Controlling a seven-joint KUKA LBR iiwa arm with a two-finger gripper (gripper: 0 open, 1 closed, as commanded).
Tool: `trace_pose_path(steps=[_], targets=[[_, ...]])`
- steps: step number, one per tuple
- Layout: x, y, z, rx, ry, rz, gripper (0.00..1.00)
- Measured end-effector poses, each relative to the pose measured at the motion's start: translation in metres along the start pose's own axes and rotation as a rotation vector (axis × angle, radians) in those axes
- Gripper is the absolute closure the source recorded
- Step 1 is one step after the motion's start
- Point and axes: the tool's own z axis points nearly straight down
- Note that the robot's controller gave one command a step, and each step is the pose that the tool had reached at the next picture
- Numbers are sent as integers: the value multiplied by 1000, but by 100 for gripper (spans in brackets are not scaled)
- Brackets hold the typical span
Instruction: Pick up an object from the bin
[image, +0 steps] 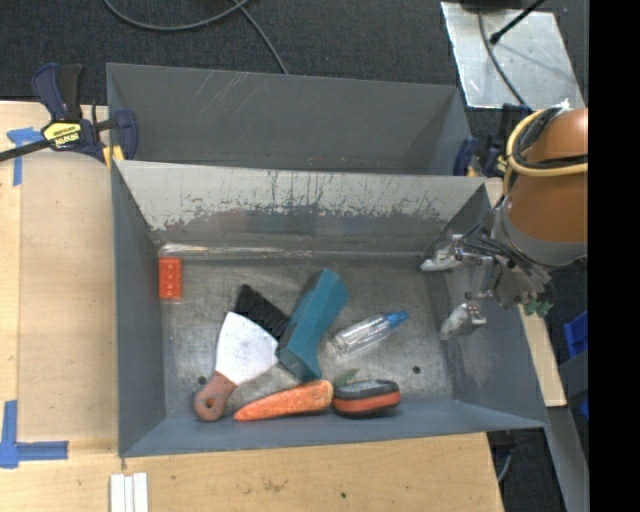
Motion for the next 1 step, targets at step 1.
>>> trace_pose_path(steps=[1], targets=[[-20, 4, 33, -4, 15, -108, 0]])
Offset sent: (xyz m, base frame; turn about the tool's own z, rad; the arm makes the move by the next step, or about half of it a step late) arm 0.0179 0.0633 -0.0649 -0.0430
